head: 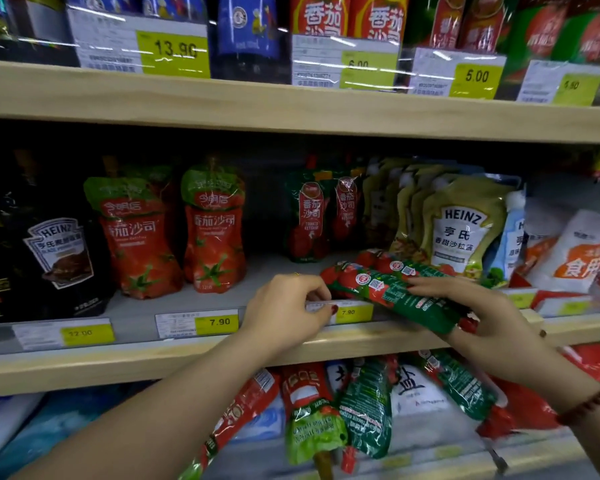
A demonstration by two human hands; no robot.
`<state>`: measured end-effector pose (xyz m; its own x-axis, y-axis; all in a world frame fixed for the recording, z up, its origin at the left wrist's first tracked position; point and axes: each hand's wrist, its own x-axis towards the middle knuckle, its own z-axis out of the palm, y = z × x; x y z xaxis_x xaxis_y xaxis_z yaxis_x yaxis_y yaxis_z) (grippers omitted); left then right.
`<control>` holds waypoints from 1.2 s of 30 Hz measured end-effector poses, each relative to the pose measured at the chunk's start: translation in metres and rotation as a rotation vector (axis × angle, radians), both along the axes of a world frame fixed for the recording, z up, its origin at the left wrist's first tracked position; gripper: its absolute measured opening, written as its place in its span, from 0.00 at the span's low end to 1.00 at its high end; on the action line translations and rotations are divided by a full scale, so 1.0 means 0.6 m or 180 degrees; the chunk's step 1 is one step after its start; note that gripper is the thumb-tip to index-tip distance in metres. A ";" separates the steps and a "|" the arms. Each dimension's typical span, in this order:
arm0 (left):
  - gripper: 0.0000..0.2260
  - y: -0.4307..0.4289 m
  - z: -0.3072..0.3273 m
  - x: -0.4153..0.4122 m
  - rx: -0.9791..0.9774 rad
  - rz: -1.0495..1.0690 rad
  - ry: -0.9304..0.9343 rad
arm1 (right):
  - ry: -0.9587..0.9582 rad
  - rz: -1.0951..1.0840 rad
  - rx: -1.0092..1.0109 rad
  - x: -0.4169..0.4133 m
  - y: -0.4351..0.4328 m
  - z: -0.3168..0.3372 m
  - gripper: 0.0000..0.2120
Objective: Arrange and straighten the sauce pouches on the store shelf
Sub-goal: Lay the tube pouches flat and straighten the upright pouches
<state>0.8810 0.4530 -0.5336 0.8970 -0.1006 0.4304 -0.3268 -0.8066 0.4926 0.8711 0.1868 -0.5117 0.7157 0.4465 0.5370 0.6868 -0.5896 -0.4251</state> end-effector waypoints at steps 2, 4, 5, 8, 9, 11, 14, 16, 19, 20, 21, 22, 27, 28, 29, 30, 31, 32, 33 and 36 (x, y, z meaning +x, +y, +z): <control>0.06 0.000 0.001 0.003 -0.0210 -0.0083 0.0005 | -0.0309 -0.0064 0.0078 0.001 0.001 -0.003 0.31; 0.15 -0.004 0.004 0.006 -0.0452 -0.0109 -0.0140 | -0.0447 -0.0082 0.0095 0.001 0.002 -0.001 0.30; 0.21 -0.006 0.007 0.007 -0.0555 -0.0120 -0.0204 | -0.0462 -0.0092 0.0088 0.001 0.003 0.003 0.29; 0.33 -0.016 0.022 0.010 -0.0549 -0.0335 -0.0298 | -0.0482 -0.0102 -0.0074 0.001 0.011 0.032 0.25; 0.34 -0.020 0.028 0.013 -0.0459 -0.0466 -0.0311 | -0.0541 -0.0102 -0.0187 0.002 0.016 0.045 0.23; 0.33 -0.028 0.039 0.019 -0.0303 -0.0717 -0.0310 | -0.0566 -0.0086 -0.0435 0.005 0.029 0.078 0.21; 0.28 -0.039 0.049 0.034 -0.0356 -0.0893 -0.0431 | -0.0423 0.0052 -0.0842 0.008 0.057 0.133 0.20; 0.23 -0.042 0.050 0.041 -0.0548 -0.0837 -0.0461 | -0.0426 0.0162 -0.1072 0.014 0.078 0.164 0.19; 0.18 -0.040 0.048 0.048 -0.1154 -0.0825 -0.0192 | -0.0420 0.0238 -0.1362 0.024 0.103 0.196 0.15; 0.17 -0.037 0.049 0.050 -0.1320 -0.0844 -0.0099 | -0.0452 0.0183 -0.1376 0.027 0.106 0.201 0.15; 0.15 -0.032 0.050 0.052 -0.1447 -0.0837 -0.0027 | -0.0534 0.0093 -0.1323 0.031 0.107 0.203 0.16; 0.13 -0.026 0.052 0.054 -0.1571 -0.0804 0.0032 | -0.0656 0.0002 -0.1187 0.035 0.106 0.202 0.17; 0.10 0.014 0.056 0.060 -0.2563 -0.0667 0.0534 | -0.1140 -0.0441 0.0143 0.039 0.096 0.140 0.19; 0.10 0.020 0.055 0.062 -0.2683 -0.0658 0.0609 | -0.1091 -0.0517 0.0365 0.040 0.100 0.118 0.17; 0.10 0.025 0.055 0.065 -0.2733 -0.0625 0.0677 | -0.0938 -0.0540 0.0548 0.040 0.106 0.095 0.16; 0.10 0.028 0.055 0.068 -0.2756 -0.0596 0.0731 | -0.0726 -0.0525 0.0677 0.039 0.116 0.072 0.15; 0.11 0.031 0.055 0.071 -0.2776 -0.0583 0.0771 | -0.0518 -0.0497 0.0744 0.038 0.126 0.049 0.15; 0.11 0.031 0.055 0.074 -0.2801 -0.0592 0.0798 | -0.0354 -0.0476 0.0758 0.039 0.137 0.026 0.14; 0.10 0.032 0.055 0.076 -0.2809 -0.0616 0.0812 | -0.0224 -0.0471 0.0724 0.040 0.146 0.005 0.13; 0.09 0.028 0.053 0.082 -0.2707 -0.0638 0.0853 | 0.0003 -0.0502 0.0492 0.042 0.165 -0.043 0.11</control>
<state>0.9301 0.4700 -0.5020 0.9775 -0.0093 0.2106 -0.2107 -0.0776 0.9745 0.8960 0.2857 -0.5377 0.7707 0.2416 0.5896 0.5908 -0.6174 -0.5194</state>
